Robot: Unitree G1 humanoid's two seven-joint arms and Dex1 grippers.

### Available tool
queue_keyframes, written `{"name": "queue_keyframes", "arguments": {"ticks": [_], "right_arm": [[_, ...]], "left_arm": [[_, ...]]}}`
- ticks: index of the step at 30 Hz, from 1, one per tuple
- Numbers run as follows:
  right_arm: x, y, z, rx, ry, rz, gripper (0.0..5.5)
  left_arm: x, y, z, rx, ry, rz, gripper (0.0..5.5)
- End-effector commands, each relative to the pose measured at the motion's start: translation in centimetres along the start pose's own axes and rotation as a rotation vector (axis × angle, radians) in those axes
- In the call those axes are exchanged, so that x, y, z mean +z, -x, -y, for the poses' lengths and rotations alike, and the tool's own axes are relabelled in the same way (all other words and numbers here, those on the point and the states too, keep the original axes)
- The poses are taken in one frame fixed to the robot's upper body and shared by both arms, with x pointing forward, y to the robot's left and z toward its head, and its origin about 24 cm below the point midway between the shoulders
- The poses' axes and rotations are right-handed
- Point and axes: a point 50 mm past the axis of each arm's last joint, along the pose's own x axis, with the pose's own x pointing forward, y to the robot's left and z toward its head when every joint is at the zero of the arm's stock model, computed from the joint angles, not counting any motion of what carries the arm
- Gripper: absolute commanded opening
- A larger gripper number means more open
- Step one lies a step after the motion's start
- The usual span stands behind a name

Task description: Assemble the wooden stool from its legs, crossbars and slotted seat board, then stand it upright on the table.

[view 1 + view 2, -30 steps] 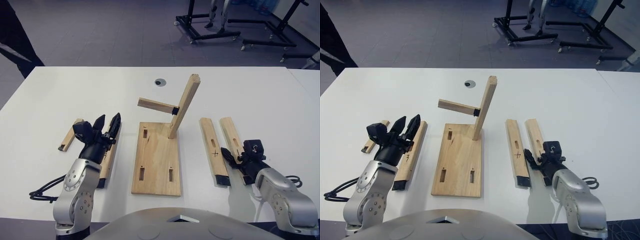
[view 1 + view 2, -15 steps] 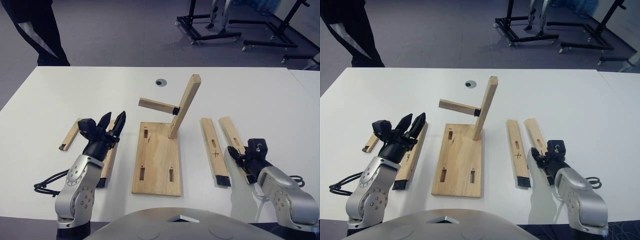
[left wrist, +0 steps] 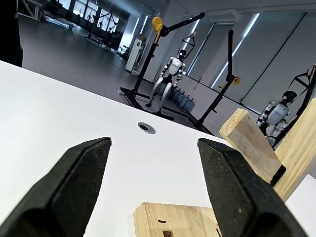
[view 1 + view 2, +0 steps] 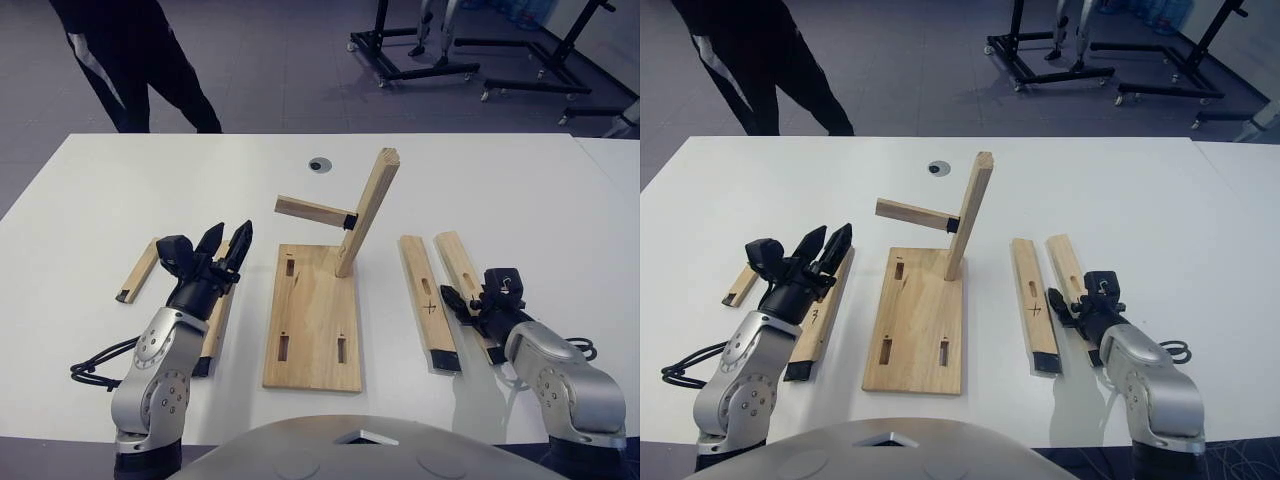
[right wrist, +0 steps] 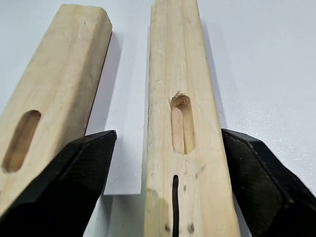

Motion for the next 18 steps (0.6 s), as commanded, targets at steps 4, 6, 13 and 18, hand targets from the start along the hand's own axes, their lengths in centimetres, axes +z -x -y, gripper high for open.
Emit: {"name": "queue_keyframes", "arguments": {"ticks": [4, 6, 13, 18], "right_arm": [[5.3, 1.4, 0.5, -0.069, 0.094, 0.257, 4.93], [5.9, 1.6, 0.6, -0.060, 0.120, 0.267, 4.93], [0.7, 2.9, 1.6, -0.080, 0.065, 0.006, 4.93], [-2.4, 4.9, 1.3, -0.081, 0.076, -0.151, 4.93]], "left_arm": [[0.5, 0.3, 0.1, 0.011, -0.010, 0.010, 3.20], [0.5, 0.5, 0.1, 0.019, -0.009, 0.014, 3.20], [0.0, 0.7, 0.4, 0.016, 0.004, -0.001, 3.20], [0.0, 0.8, 0.7, -0.003, -0.001, -0.019, 3.20]]}}
